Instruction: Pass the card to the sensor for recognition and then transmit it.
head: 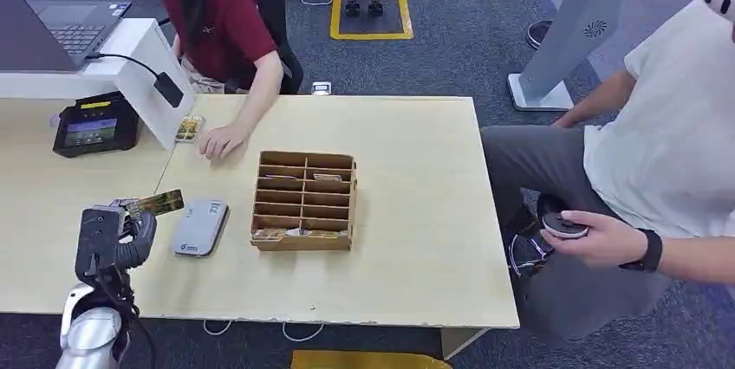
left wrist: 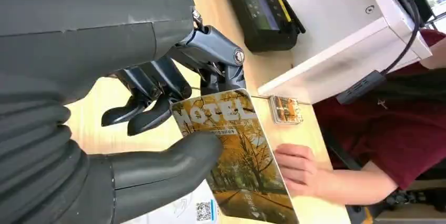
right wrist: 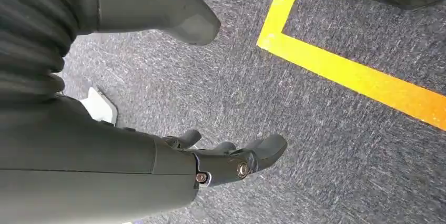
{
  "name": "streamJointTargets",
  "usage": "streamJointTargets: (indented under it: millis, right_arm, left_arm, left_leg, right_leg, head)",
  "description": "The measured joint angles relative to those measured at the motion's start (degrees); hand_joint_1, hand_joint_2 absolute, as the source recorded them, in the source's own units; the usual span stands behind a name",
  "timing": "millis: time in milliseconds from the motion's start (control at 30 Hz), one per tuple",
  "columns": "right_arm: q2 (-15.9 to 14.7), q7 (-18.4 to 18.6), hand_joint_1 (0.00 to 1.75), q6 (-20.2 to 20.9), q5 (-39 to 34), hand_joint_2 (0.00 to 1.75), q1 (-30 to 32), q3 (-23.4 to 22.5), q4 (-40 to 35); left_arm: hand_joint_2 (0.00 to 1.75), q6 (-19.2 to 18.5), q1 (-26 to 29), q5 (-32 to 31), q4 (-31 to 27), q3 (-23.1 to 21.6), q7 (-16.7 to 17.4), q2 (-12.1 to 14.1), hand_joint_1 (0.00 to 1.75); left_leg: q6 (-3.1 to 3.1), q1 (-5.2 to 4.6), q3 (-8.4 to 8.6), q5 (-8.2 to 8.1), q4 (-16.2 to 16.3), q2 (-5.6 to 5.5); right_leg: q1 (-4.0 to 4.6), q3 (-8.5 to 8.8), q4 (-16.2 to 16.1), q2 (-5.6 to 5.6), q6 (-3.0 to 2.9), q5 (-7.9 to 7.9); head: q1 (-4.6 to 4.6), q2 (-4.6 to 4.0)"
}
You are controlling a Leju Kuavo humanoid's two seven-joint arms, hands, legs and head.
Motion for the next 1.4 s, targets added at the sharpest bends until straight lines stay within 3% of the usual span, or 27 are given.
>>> streamJointTargets:
  millis: [200, 400, 1133, 1400]
  right_arm:
    - [0.0, 0.6, 0.0, 0.1, 0.6, 1.75, 0.0, 0.0, 0.0]
    - [0.0, 1.1, 0.0, 0.7, 1.3, 1.75, -0.5, 0.2, -0.1]
    - [0.1, 1.8, 0.0, 1.1, 2.0, 1.75, -1.1, 0.4, -0.3]
    - [0.1, 2.0, 0.0, 1.3, 2.6, 1.75, -1.3, 0.7, -0.3]
  left_arm:
    - [1.75, 0.0, 0.0, 1.2, 0.4, 0.0, 1.2, 0.0, 1.75]
    - [1.75, 1.2, -2.1, -3.8, 3.8, -3.0, 3.5, -0.1, 1.75]
    - [1.75, 2.8, -6.0, -6.1, 10.4, -5.7, 3.5, -0.9, 1.75]
    - [1.75, 4.2, -7.1, -9.6, 13.6, -6.8, 5.7, -0.6, 1.75]
  left_leg:
    - [0.0, 0.0, 0.01, 0.0, 0.0, 0.0]
    - [-0.05, 0.0, -0.01, 0.04, 0.0, -0.04]
    - [-0.06, 0.0, 0.0, 0.04, 0.0, 0.0]
    - [-0.06, 0.0, 0.0, 0.04, 0.0, 0.0]
  right_leg:
    - [0.0, 0.0, 0.0, 0.0, 0.0, 0.0]
    - [0.0, -0.01, 0.0, -0.02, 0.0, 0.02]
    - [0.01, -0.04, 0.0, -0.01, -0.03, 0.06]
    - [0.01, -0.04, 0.0, 0.0, -0.03, 0.07]
  head:
    - [0.0, 0.0]
    - [0.0, 0.0]
    - [0.0, 0.0]
    - [0.0, 0.0]
